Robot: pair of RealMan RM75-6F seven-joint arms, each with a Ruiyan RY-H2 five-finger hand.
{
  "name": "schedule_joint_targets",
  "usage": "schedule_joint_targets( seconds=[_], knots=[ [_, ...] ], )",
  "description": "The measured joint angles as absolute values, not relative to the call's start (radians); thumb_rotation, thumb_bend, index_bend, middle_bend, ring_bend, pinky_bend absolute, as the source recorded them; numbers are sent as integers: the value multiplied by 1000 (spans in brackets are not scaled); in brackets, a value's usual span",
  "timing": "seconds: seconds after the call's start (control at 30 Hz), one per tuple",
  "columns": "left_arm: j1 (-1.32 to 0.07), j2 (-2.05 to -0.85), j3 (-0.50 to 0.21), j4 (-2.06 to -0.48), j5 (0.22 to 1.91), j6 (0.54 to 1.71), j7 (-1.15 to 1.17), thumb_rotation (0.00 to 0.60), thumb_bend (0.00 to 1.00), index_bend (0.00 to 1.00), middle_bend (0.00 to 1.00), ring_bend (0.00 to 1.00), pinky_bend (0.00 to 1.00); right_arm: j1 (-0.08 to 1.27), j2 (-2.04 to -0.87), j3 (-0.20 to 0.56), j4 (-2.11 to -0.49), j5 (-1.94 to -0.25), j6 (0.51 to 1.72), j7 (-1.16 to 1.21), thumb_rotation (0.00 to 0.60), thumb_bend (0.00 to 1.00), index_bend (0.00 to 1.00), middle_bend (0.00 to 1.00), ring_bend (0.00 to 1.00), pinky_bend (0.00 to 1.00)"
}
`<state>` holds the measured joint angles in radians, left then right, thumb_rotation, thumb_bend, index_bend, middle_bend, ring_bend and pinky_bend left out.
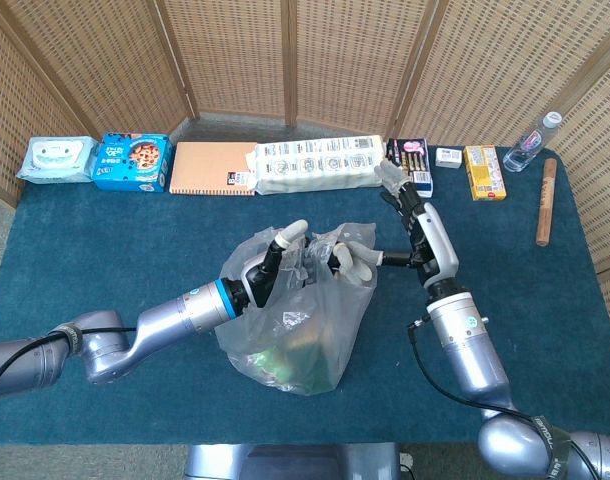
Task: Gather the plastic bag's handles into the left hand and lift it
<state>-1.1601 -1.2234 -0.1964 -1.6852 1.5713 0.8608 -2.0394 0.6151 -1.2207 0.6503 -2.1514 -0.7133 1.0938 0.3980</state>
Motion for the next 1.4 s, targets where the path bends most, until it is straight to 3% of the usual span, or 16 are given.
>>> schedule_joint_targets(
  seconds=[0.93,1.2,1.4],
  knots=[
    [-1122,-1193,-137,-1648,1668,998,-2227,0,227,439,397,356,234,454,-1127,621,-2112,-853,1082,595,600,39,11,78,35,57],
    [-1130,-1185,-140,-1649,1682,1036,-2324,0,227,439,399,364,305,386,-1131,554,-2097,-970,1139,614,600,43,11,78,36,57],
    [-1143,-1170,-145,-1658,1695,1069,-2370,0,227,454,461,458,418,370,-1149,513,-2069,-1010,1153,612,600,44,12,83,39,61]
  ],
)
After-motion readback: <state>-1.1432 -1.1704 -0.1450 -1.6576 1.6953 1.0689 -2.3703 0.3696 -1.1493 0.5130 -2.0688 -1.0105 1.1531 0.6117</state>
